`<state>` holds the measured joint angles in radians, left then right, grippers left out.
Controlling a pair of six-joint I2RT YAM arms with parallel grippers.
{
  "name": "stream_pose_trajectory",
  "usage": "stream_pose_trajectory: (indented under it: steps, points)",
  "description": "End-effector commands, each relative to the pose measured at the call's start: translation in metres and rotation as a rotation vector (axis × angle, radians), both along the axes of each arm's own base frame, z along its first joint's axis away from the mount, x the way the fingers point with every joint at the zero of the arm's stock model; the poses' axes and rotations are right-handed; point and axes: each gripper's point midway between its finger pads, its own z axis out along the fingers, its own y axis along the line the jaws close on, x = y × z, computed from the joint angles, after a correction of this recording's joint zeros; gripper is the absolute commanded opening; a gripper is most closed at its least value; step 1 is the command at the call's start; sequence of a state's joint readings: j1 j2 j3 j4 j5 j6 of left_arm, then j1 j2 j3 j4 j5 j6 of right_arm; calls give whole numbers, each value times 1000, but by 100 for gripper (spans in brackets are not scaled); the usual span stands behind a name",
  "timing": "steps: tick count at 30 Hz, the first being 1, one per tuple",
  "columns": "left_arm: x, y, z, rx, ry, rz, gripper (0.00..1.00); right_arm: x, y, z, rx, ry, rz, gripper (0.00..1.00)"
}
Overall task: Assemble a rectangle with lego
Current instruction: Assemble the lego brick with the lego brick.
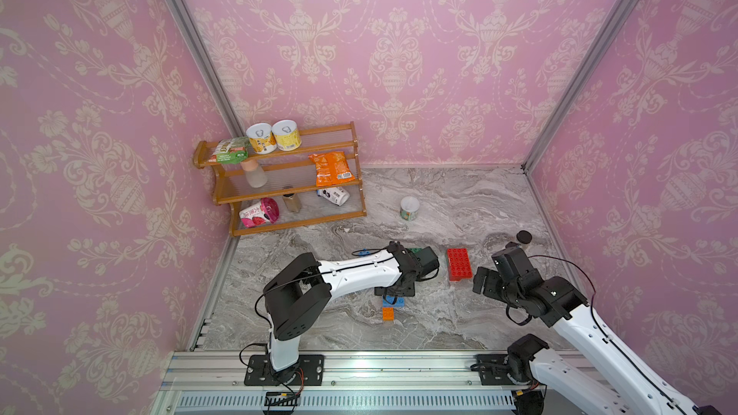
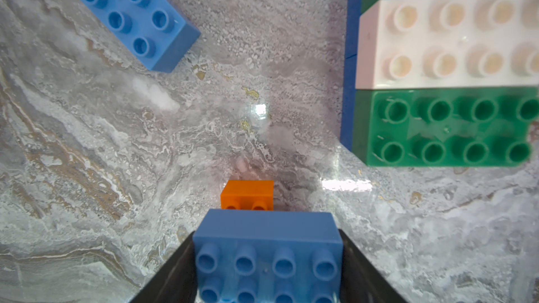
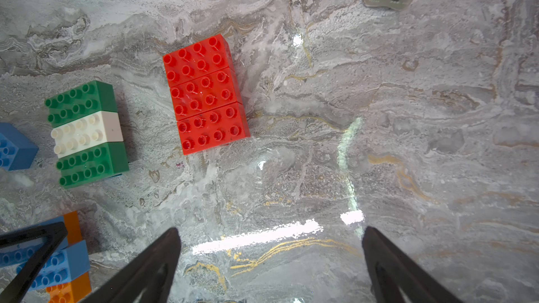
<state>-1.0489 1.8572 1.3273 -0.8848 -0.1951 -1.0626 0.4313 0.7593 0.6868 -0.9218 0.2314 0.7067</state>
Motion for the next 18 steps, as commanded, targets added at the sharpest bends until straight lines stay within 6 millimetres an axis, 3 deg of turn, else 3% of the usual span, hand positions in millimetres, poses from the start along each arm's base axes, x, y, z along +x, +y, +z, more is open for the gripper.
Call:
stream_pose_trajectory:
  steps: [1, 18]
  points:
    - [-2, 3, -1, 21, 26, -15, 17, 0, -2, -4, -5, 0, -2, 100]
    - [-3, -4, -9, 4, 46, -29, 17, 0, -3, -5, -7, 0, -7, 100]
